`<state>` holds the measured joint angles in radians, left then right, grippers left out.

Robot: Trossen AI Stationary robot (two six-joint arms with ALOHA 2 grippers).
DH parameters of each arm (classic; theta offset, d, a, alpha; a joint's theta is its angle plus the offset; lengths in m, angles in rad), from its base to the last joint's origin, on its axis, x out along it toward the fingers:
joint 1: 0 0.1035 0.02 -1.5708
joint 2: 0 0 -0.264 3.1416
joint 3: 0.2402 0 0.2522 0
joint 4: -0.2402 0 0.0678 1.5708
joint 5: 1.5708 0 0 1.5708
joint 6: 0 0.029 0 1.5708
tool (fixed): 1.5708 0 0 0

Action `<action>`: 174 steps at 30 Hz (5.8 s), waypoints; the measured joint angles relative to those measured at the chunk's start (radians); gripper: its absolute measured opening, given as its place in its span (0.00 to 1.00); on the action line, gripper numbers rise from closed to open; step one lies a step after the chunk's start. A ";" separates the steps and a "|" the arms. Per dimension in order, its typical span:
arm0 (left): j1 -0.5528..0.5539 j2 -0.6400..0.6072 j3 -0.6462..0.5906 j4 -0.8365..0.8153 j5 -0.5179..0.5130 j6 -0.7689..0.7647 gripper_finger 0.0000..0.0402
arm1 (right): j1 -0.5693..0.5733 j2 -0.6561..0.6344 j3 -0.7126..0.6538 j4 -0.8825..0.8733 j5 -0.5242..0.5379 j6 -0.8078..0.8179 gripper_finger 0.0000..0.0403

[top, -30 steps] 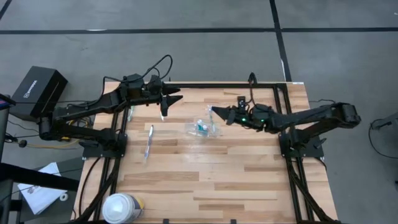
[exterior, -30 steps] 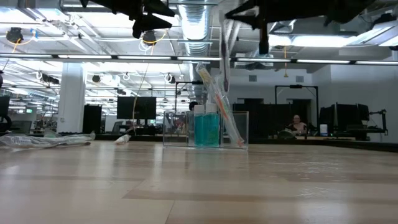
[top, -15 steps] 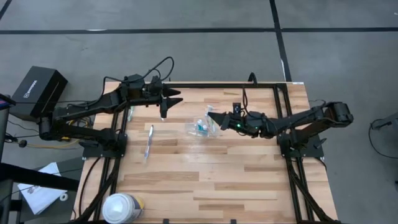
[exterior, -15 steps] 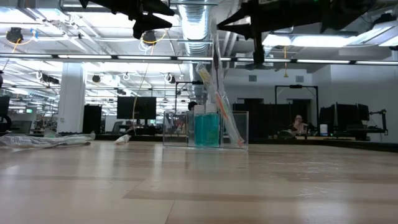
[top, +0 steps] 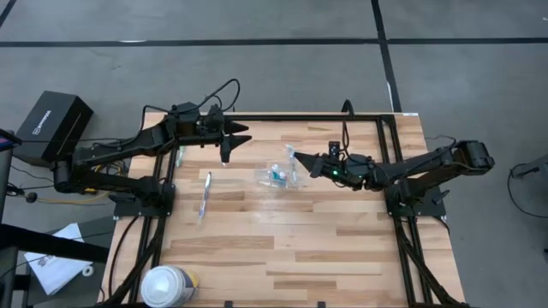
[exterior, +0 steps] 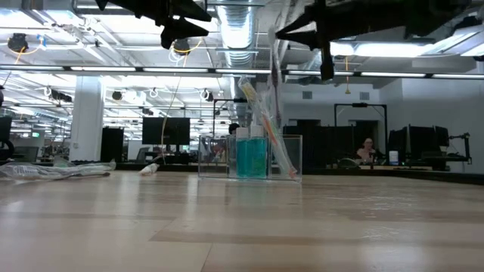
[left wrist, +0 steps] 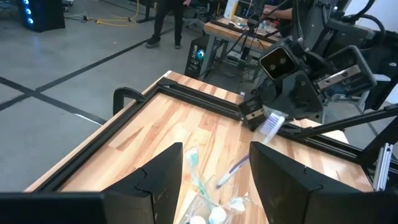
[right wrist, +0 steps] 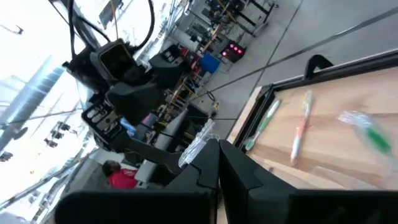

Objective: Pick & Place toothbrushing station
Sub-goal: Put the right purple toothbrush into the transparent organizer, then put the orange toothbrush into the transparent organizer

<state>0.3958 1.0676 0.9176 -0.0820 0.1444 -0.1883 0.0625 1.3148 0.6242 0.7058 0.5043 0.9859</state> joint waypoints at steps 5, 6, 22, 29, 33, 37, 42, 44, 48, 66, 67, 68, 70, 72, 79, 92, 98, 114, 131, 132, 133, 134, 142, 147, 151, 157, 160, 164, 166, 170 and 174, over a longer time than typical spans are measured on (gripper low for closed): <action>0.000 0.000 0.000 -0.001 0.000 0.000 0.45 | 0.019 -0.067 -0.076 0.001 0.037 0.010 0.00; 0.000 0.000 0.000 0.000 0.000 0.000 0.45 | 0.024 -0.081 -0.089 -0.001 0.044 0.010 0.00; 0.000 0.000 0.000 -0.001 0.000 0.000 0.45 | 0.029 -0.103 -0.156 -0.019 0.047 0.055 0.00; 0.000 0.000 0.000 -0.001 -0.001 0.000 0.45 | 0.029 -0.095 -0.179 -0.067 0.047 0.089 0.00; 0.000 0.000 0.000 -0.001 0.000 0.002 0.45 | 0.029 -0.083 -0.205 -0.065 0.046 0.121 0.00; 0.000 0.000 0.000 -0.001 -0.001 0.005 0.45 | 0.029 -0.072 -0.237 -0.058 0.047 0.164 0.00; 0.000 0.000 0.000 -0.001 -0.001 0.008 0.45 | 0.028 -0.065 -0.238 -0.058 0.027 0.167 0.00; 0.000 0.000 0.000 -0.001 -0.001 0.008 0.45 | 0.028 -0.065 -0.238 -0.054 0.026 0.162 0.00; 0.000 0.000 0.000 -0.001 -0.001 0.008 0.45 | 0.025 -0.066 -0.239 -0.014 0.017 0.126 0.03; 0.006 -0.002 0.000 0.042 0.004 0.048 0.45 | -0.032 -0.072 -0.239 0.255 0.025 -0.024 0.61; 0.006 -0.010 0.005 0.054 0.006 0.048 0.45 | -0.047 -0.072 -0.239 0.314 0.024 -0.056 0.60; 0.007 -0.017 0.015 0.074 0.007 0.049 0.45 | -0.062 -0.073 -0.239 0.370 0.021 -0.085 0.60; 0.011 -0.035 0.041 0.123 0.011 0.049 0.45 | -0.091 -0.078 -0.239 0.466 0.013 -0.140 0.59; 0.018 -0.053 0.066 0.136 0.012 0.049 0.45 | -0.119 -0.097 -0.238 0.533 -0.016 -0.187 0.56; 0.042 -0.137 0.157 0.164 0.010 0.045 0.45 | -0.195 -0.191 -0.188 0.535 -0.160 -0.285 0.49; 0.045 -0.272 0.184 0.219 0.021 0.025 0.45 | -0.343 -0.289 -0.066 0.225 -0.425 -0.340 0.44; 0.041 -0.290 0.183 0.033 0.029 0.024 0.45 | -0.406 -0.318 0.043 -0.027 -0.579 -0.359 0.44; 0.042 -0.262 0.133 -0.621 -0.125 -0.173 0.45 | -0.459 -0.321 0.474 -0.483 -0.756 -0.606 0.44; 0.127 -0.150 -0.090 -0.731 -0.357 -0.500 0.45 | -0.460 -0.320 0.517 -0.496 -0.796 -0.638 0.44; 0.146 -0.123 -0.090 -0.721 -0.354 -0.500 0.46 | -0.460 -0.320 0.517 -0.496 -0.796 -0.638 0.44; 0.167 -0.095 -0.091 -0.707 -0.339 -0.500 0.46 | -0.460 -0.320 0.517 -0.496 -0.796 -0.638 0.44; 0.189 -0.066 -0.091 -0.686 -0.320 -0.499 0.47 | -0.460 -0.320 0.517 -0.496 -0.796 -0.638 0.44; 0.298 0.160 -0.091 -0.450 -0.213 -0.496 0.51 | -0.460 -0.320 0.517 -0.487 -0.839 -0.612 0.44; 0.342 0.272 -0.091 -0.449 -0.152 -0.499 0.52 | -0.459 -0.320 0.517 -0.485 -0.868 -0.596 0.44; 0.346 0.329 -0.091 -0.438 -0.146 -0.487 0.52 | -0.468 -0.320 0.517 -0.484 -0.872 -0.593 0.44; 0.378 0.384 -0.091 -0.419 -0.182 -0.478 0.52 | -0.510 -0.320 0.517 -0.431 -0.848 -0.567 0.44; 0.394 0.402 -0.091 -0.393 -0.214 -0.473 0.52 | -0.533 -0.315 0.518 -0.417 -0.846 -0.541 0.44; 0.402 0.415 -0.091 -0.377 -0.236 -0.471 0.52 | -0.548 -0.314 0.517 -0.420 -0.846 -0.531 0.44; 0.404 0.416 -0.091 -0.376 -0.246 -0.472 0.52 | -0.555 -0.314 0.517 -0.418 -0.850 -0.531 0.44; 0.404 0.421 -0.091 -0.364 -0.269 -0.526 0.52 | -0.580 -0.312 0.517 -0.420 -0.891 -0.531 0.44; 0.397 0.421 -0.091 -0.362 -0.269 -0.576 0.50 | -0.598 -0.314 0.517 -0.417 -0.933 -0.493 0.44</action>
<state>0.7929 1.4883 0.8265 -0.4442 -0.1243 -0.7646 -0.5355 1.0012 1.1416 0.2883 -0.4287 0.4933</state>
